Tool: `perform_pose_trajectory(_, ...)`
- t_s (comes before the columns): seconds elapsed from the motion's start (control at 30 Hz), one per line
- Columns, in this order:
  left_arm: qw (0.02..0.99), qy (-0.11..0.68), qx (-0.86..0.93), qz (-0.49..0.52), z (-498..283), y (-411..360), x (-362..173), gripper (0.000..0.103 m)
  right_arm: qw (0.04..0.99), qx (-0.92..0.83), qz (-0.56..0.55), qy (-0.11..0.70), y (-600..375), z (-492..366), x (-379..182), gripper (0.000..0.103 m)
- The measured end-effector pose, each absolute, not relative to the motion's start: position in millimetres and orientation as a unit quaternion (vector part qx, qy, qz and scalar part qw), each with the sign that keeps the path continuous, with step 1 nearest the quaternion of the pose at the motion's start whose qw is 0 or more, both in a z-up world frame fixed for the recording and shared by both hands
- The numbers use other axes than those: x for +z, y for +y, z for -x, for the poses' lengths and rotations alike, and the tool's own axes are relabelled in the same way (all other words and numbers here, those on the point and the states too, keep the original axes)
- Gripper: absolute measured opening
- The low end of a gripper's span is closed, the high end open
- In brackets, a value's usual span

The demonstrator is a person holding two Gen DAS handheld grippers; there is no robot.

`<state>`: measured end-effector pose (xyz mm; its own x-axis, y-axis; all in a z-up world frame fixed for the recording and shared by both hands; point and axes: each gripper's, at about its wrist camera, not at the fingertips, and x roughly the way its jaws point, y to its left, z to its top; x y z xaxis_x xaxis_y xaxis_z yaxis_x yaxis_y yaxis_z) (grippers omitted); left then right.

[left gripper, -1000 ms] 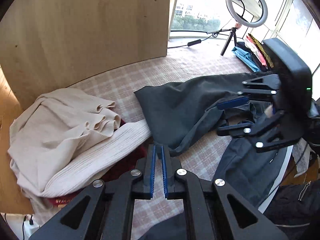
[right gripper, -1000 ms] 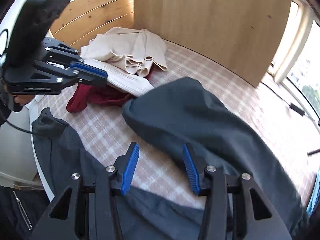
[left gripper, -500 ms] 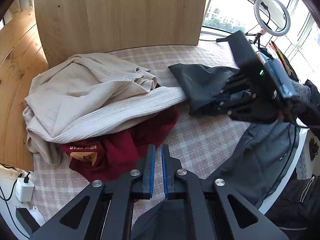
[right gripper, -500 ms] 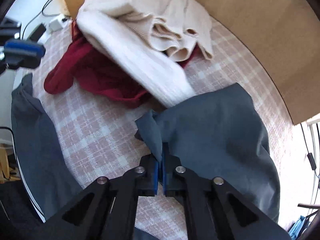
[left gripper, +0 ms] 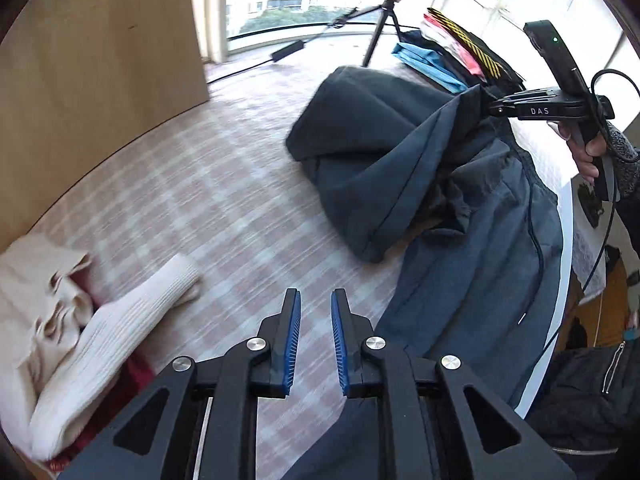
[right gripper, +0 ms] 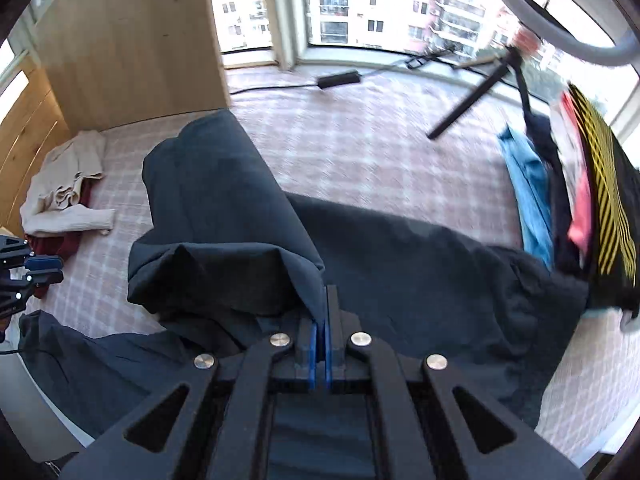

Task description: Fold clothes

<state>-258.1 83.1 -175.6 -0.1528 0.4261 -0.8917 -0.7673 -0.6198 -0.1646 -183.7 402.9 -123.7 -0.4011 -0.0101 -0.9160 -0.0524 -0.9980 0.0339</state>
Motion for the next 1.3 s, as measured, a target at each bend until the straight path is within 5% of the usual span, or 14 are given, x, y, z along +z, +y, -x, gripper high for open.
perform_pose_trajectory(0.2,0.439,0.214,0.710,0.507,246.0,153.1,-187.1,0.028,0.021,0.834,0.549,0.048,426.5,161.5,-137.0,0.002)
perform_pose_trajectory(0.3,0.431,0.256,0.709,0.496,234.3,163.4,-193.5,0.044,0.013,0.836,0.546,0.047,425.6,160.8,-137.2,0.002)
perform_pose_trajectory(0.47,0.391,0.253,0.719,0.515,251.2,176.7,-213.1,0.044,-0.001,0.839,0.543,0.039,423.4,163.9,-138.3,0.002)
perform_pose_trajectory(0.53,0.378,0.245,0.726,0.520,259.0,183.0,-219.9,0.033,-0.006,0.839,0.543,0.035,421.5,165.4,-137.8,0.002)
perform_pose_trajectory(0.57,0.373,0.242,0.722,0.530,262.7,186.1,-225.6,0.004,-0.007,0.839,0.543,0.033,421.0,166.6,-138.1,0.002)
perform_pose_trajectory(0.7,0.342,0.247,0.749,0.511,271.6,178.6,-212.1,0.002,-0.013,0.844,0.536,0.027,414.6,171.5,-127.9,0.002)
perform_pose_trajectory(1.07,0.168,0.257,0.867,0.393,273.3,-28.6,-29.6,0.002,-0.171,0.868,0.466,0.015,264.6,207.0,-57.9,0.002)
perform_pose_trajectory(1.13,0.146,0.275,0.859,0.406,255.2,-68.7,-27.5,0.004,-0.236,0.839,0.489,0.026,206.7,213.9,-73.2,0.004)
perform_pose_trajectory(1.2,0.119,0.293,0.835,0.450,237.4,-110.0,-55.5,0.015,-0.304,0.789,0.533,0.021,149.5,217.0,-100.4,0.017)
perform_pose_trajectory(1.3,0.098,0.305,0.782,0.535,205.3,-163.5,-115.5,0.018,-0.327,0.765,0.552,-0.061,96.2,200.3,-132.0,0.018)
